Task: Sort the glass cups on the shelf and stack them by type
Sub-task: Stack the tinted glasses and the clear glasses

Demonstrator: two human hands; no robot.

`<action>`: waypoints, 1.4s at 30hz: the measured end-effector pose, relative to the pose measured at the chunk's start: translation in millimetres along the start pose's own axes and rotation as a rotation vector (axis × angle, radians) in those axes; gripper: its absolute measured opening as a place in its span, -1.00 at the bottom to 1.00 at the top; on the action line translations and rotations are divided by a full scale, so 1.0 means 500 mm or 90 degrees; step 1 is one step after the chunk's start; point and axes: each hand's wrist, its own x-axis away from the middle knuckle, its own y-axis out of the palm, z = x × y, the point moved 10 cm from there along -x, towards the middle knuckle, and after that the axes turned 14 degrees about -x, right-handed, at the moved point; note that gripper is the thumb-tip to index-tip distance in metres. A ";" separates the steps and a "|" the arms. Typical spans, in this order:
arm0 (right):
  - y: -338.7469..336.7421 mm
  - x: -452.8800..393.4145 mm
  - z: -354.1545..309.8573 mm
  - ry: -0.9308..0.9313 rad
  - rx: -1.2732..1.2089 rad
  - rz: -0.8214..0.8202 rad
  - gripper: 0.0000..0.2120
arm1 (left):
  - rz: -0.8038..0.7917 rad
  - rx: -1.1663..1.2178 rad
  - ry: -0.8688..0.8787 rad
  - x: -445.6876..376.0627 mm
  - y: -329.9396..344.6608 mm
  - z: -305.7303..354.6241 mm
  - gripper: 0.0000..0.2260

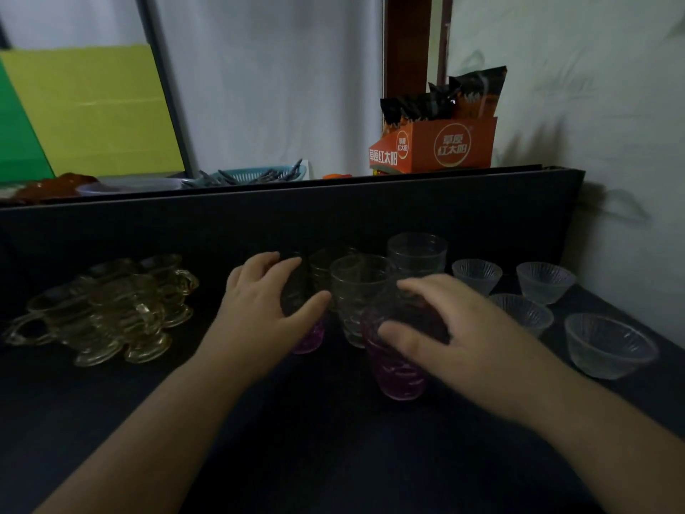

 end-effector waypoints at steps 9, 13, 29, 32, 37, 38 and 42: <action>0.043 0.010 0.010 0.024 0.000 0.014 -0.05 | 0.059 -0.046 -0.046 0.000 0.042 -0.025 -0.21; 0.041 0.017 -0.006 0.009 -0.023 0.011 -0.12 | 0.062 -0.013 -0.031 0.008 0.031 -0.025 -0.28; -0.089 -0.186 -0.170 -0.062 -0.215 0.093 -0.04 | 0.263 0.154 -0.027 -0.107 -0.173 -0.080 -0.38; -0.080 -0.263 -0.156 -0.034 -0.174 0.106 -0.04 | 0.263 0.147 -0.028 -0.137 -0.158 -0.080 -0.36; 0.008 -0.346 -0.086 0.074 -0.124 0.041 -0.49 | 0.211 0.148 -0.020 -0.164 -0.089 -0.086 -0.31; 0.026 -0.354 -0.068 0.095 -0.129 0.024 -0.57 | 0.205 0.146 -0.022 -0.163 -0.078 -0.087 -0.31; 0.077 -0.364 -0.019 0.166 -0.087 -0.025 -0.50 | 0.185 0.114 -0.039 -0.151 -0.037 -0.089 -0.28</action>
